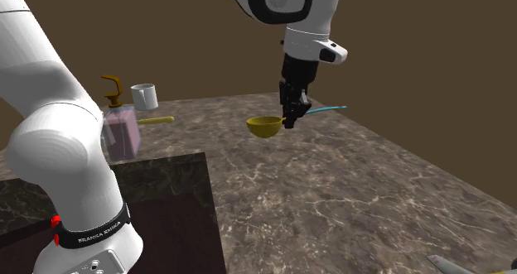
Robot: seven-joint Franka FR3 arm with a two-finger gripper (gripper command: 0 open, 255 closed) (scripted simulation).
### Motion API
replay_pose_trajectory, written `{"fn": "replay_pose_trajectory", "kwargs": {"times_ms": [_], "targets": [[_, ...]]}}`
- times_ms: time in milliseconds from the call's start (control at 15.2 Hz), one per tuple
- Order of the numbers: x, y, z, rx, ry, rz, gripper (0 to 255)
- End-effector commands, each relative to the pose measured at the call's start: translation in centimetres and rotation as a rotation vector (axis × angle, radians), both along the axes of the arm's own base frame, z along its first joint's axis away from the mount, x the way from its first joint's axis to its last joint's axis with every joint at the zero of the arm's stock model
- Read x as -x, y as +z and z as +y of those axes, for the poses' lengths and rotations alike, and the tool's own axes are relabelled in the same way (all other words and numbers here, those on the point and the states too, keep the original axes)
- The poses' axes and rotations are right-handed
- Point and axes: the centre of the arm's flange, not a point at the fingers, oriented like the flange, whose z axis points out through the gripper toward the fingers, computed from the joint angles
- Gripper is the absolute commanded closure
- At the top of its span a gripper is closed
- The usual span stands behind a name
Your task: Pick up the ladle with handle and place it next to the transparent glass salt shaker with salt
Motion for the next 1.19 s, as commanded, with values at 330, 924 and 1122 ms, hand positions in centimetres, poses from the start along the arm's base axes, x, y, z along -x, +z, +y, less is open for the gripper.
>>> {"fn": "replay_pose_trajectory", "kwargs": {"times_ms": [330,924,1122], "targets": [[0.0,3.8,0.0,0.0,0.0,0.0,255],[2.2,6.0,4.8,0.0,0.0,0.0,255],[3.8,6.0,8.4,0.0,0.0,0.0,255]]}}
